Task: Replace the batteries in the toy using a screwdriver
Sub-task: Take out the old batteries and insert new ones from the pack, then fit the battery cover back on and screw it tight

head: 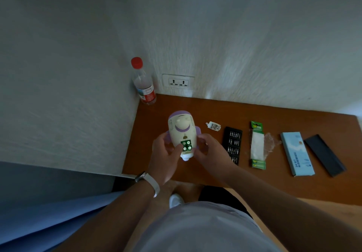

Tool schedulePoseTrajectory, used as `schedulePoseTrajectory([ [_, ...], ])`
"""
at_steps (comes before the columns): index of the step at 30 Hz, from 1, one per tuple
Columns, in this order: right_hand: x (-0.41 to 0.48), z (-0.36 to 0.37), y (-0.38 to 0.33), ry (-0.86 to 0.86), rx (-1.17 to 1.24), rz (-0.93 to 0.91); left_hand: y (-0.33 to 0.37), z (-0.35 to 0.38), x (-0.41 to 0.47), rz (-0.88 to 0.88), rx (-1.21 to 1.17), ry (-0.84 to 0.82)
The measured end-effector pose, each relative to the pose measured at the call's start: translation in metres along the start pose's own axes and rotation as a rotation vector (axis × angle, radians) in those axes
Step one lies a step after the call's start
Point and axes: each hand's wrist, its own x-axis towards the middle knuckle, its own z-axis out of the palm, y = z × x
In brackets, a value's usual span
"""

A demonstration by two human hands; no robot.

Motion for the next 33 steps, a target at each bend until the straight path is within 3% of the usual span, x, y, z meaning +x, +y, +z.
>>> schedulePoseTrajectory([
  [16, 0.005, -0.007, 0.006, -0.136, 0.085, 0.108, 0.013, 0.008, 0.022, -0.257, -0.537, -0.213],
  [33, 0.033, -0.034, 0.019, -0.161, 0.017, 0.096, 0.03, 0.012, 0.026, -0.275, -0.626, -0.134],
])
